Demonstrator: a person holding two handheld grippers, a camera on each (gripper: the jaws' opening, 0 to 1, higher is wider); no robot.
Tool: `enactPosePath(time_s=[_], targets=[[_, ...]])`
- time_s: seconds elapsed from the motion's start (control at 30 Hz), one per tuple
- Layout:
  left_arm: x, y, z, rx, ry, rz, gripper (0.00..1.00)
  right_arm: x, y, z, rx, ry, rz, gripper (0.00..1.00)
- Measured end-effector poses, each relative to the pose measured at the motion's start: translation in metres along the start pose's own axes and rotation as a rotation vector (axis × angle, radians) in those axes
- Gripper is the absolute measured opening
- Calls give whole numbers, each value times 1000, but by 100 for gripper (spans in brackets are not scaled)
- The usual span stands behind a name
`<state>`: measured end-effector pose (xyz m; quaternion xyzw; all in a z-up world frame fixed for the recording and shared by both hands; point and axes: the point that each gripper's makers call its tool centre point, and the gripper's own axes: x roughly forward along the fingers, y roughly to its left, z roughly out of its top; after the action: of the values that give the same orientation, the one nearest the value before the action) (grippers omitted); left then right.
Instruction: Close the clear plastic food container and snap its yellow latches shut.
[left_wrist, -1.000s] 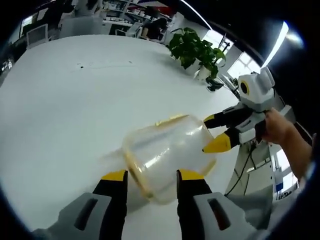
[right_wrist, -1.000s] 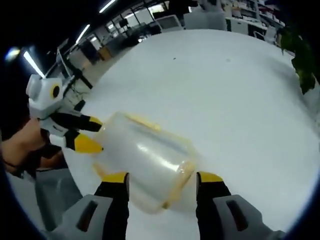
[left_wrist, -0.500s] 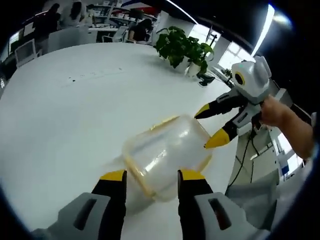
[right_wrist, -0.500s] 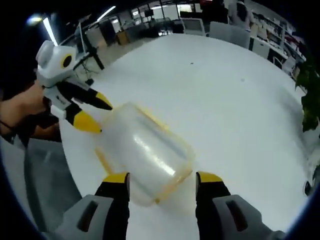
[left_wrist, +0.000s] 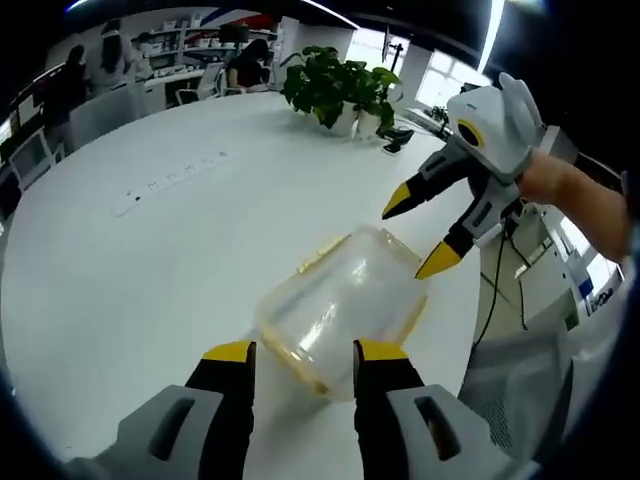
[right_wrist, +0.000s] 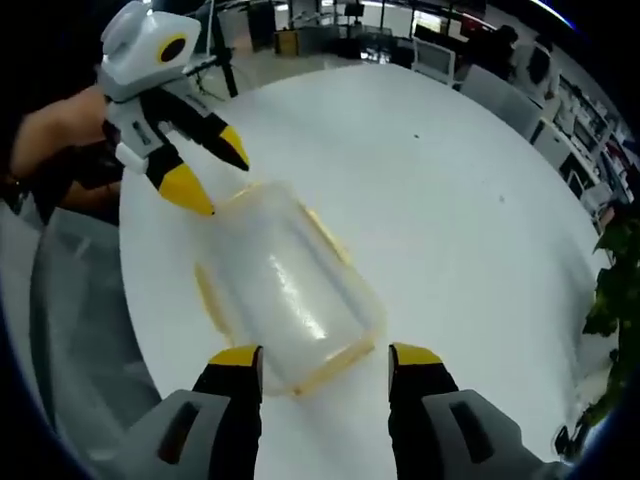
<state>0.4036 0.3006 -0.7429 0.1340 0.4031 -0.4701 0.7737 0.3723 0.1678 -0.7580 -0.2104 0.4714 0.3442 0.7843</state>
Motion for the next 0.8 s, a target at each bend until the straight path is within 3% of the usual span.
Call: enactPosePath(time_s=[0.2, 0.27, 0.8], targets=[[-1, 1, 7, 52, 5, -5, 38, 0, 0, 1, -55, 13, -3, 49], [-1, -1, 9, 101, 16, -1, 38, -1, 0, 2, -76, 17, -3, 49], [3, -9, 10, 309, 71, -24, 36, -1, 2, 3, -200, 69, 10, 47]])
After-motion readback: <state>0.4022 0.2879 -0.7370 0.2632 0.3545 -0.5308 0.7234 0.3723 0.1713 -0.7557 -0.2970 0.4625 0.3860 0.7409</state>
